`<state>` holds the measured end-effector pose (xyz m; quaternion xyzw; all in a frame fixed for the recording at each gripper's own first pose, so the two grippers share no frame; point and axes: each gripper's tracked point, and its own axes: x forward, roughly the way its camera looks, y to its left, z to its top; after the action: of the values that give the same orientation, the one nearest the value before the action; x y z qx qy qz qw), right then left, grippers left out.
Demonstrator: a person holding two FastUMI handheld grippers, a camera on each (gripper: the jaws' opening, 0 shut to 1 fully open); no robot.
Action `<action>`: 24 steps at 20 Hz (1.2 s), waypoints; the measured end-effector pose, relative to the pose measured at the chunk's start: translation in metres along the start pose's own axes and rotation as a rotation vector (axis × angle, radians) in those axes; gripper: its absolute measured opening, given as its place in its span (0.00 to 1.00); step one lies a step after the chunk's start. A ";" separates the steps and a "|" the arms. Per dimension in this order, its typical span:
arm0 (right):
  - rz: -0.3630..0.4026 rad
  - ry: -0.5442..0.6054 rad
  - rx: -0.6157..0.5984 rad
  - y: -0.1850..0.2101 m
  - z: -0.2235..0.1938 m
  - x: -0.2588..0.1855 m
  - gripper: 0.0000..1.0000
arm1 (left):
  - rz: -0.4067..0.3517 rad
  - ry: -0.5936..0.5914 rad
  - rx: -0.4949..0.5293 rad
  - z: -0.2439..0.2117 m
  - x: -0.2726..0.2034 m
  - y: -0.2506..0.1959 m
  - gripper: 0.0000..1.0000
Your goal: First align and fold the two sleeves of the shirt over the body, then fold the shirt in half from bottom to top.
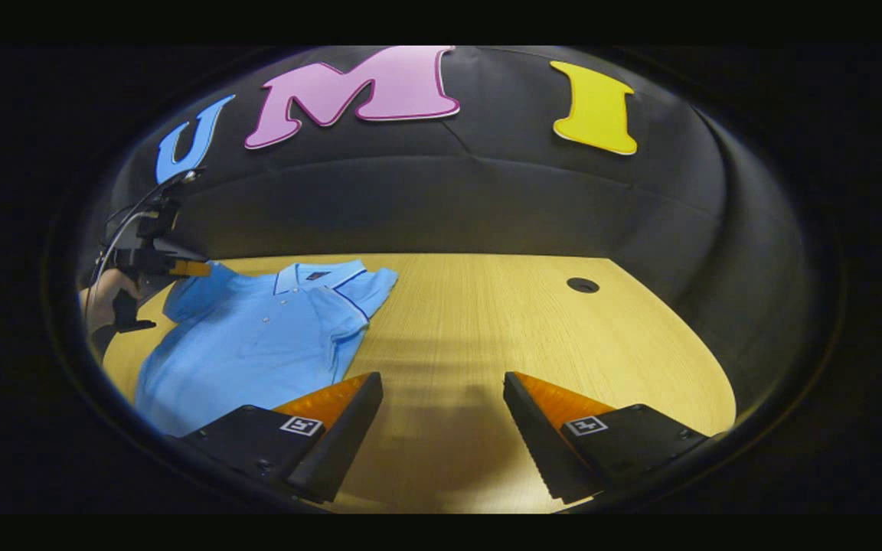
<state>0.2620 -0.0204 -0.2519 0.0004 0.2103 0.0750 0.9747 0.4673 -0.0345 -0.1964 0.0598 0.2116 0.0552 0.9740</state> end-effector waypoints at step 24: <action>-0.011 0.120 0.076 0.116 -0.111 -0.222 0.98 | -0.166 0.036 -0.089 -0.218 -0.345 0.075 1.00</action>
<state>-0.0005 0.0585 -0.2586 0.0320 0.2709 0.0615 0.9601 0.0575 0.0138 -0.2426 -0.0025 0.2306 -0.0152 0.9729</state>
